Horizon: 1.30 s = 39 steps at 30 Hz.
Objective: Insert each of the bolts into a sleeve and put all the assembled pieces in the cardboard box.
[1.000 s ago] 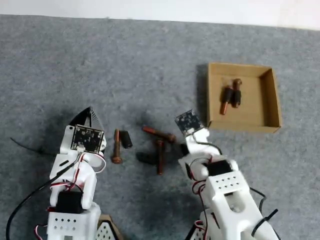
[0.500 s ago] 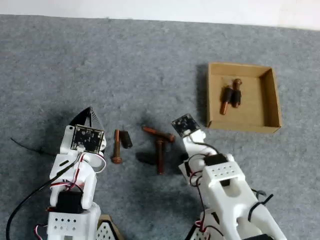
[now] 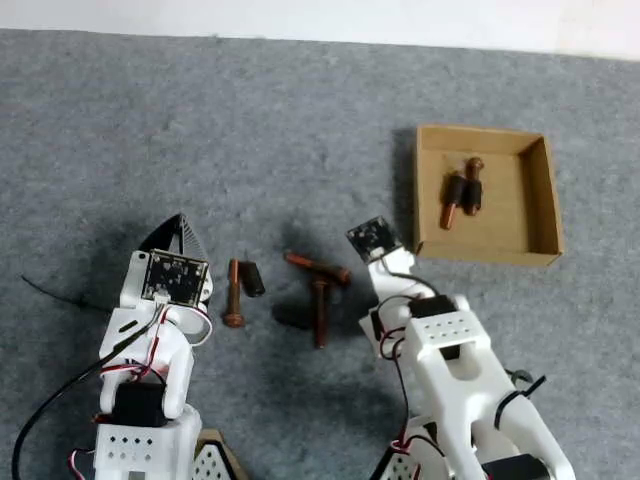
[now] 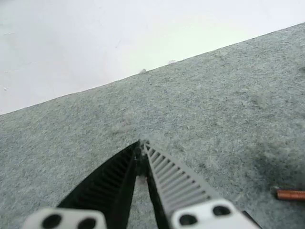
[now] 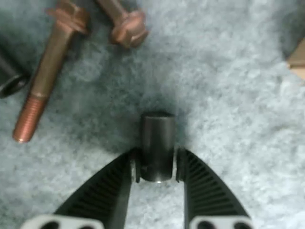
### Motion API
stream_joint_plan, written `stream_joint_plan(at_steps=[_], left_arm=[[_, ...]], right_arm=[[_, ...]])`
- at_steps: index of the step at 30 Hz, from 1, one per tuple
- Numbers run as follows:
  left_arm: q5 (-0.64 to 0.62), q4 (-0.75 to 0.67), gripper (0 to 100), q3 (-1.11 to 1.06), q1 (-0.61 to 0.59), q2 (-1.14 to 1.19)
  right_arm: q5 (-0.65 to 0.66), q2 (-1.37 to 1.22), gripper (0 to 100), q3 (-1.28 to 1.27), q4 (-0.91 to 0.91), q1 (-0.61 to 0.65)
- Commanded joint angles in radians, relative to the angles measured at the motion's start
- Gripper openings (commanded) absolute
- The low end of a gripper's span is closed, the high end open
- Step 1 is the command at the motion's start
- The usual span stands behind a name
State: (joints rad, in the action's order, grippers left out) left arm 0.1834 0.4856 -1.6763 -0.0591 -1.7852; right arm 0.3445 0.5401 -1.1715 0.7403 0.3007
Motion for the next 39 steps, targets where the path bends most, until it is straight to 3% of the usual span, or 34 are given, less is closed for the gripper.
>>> stream_joint_plan(at_steps=[1, 19, 31, 39], left_arm=[[0.008, -0.023, 0, -0.021, -0.001, -0.005], [0.008, -0.023, 0, -0.021, -0.002, -0.005], [0.008, -0.023, 0, -0.021, -0.002, -0.005], [0.008, -0.023, 0, -0.021, -0.002, -0.005]], right_arm=[[0.0, -0.002, 11.6, 0.064, 0.004, -0.008], [-0.048, -0.002, 11.5, 0.008, -0.045, 0.036], [-0.048, -0.002, 6.0, -0.041, -0.062, 0.036], [0.052, 0.001, 0.5, -0.041, -0.062, 0.035]])
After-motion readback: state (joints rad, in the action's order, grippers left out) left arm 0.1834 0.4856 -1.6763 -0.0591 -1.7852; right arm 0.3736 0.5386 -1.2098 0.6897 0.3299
